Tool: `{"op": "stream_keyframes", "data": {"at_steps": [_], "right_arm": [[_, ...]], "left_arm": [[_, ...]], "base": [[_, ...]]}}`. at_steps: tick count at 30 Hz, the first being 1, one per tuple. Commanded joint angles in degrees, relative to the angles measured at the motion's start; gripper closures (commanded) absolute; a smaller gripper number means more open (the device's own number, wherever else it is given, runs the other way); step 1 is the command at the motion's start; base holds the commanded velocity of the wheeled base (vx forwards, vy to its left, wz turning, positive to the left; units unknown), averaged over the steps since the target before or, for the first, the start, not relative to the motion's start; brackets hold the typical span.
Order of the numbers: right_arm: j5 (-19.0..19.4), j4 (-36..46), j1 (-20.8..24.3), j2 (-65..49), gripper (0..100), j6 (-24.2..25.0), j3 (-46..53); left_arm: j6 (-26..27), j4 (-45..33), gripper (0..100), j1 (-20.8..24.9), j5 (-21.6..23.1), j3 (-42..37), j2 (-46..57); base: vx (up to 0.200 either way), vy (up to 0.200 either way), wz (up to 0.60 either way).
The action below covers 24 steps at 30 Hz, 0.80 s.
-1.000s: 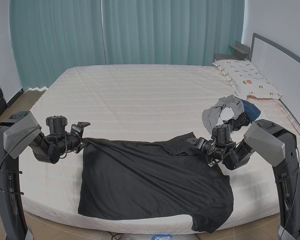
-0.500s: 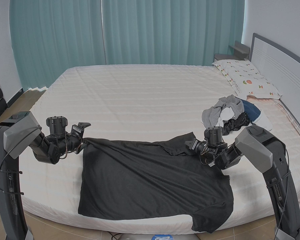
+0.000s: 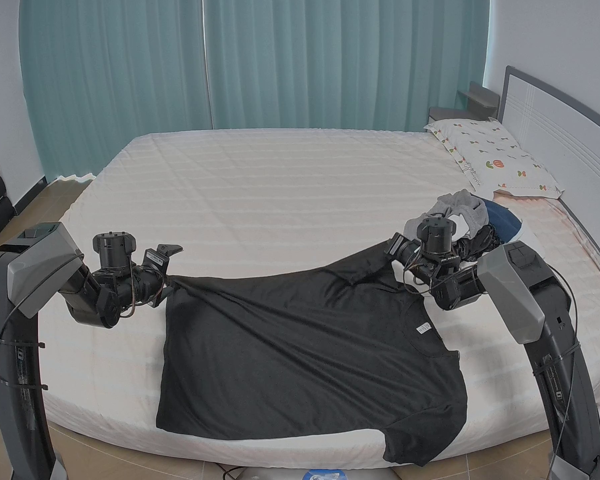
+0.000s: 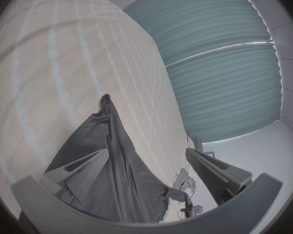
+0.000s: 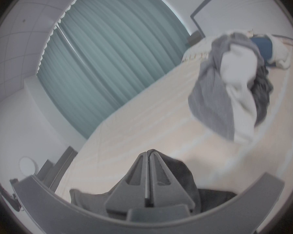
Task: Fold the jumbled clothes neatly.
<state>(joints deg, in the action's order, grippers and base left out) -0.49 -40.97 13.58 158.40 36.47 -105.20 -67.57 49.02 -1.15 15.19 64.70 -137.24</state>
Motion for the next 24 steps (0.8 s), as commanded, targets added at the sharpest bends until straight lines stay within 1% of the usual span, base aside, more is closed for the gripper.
{"op": "stream_keyframes", "data": {"at_steps": [1, 10, 11, 15, 19, 22, 23, 24], "right_arm": [[-5.0, 0.5, -3.3, 4.9, 100, -0.2, -9.4], [-5.0, 1.6, -3.4, 8.0, 100, -0.7, -9.4], [-5.1, 2.2, -3.3, 8.2, 0, -0.9, -9.4], [-5.3, 2.5, -2.9, 8.1, 0, -1.0, -9.4], [-5.5, 2.7, -3.1, 5.2, 0, -1.1, -8.3], [-3.9, 2.3, -3.6, -1.0, 0, -1.8, 1.7], [-3.1, 2.2, -3.7, -1.9, 0, -2.0, 3.3], [-0.9, 1.8, -4.4, -3.7, 0, -2.2, 7.5]], "left_arm": [[0.0, 0.0, 0, 0.1, -0.1, 0.0, 0.0], [0.2, 0.0, 0, 0.2, -0.1, 0.0, -0.1], [0.2, 0.0, 0, 0.3, -0.1, 0.0, -0.1], [0.2, 0.0, 0, 0.3, -0.1, 0.0, -0.1], [0.2, 0.0, 0, 0.3, -0.1, 0.1, -0.1], [0.8, 0.0, 0, 0.3, -0.1, 0.1, -0.1], [1.0, 0.0, 0, 0.3, -0.1, 0.0, -0.1], [1.2, 0.0, 0, 0.4, -0.1, 0.0, -0.1]], "base": [[0.0, 0.0, 0.0], [0.0, 0.0, 0.0], [0.0, 0.0, 0.0], [0.0, 0.0, 0.0], [0.0, 0.0, 0.0], [0.0, 0.0, 0.0], [0.0, 0.0, 0.0], [0.0, 0.0, 0.0]]}}
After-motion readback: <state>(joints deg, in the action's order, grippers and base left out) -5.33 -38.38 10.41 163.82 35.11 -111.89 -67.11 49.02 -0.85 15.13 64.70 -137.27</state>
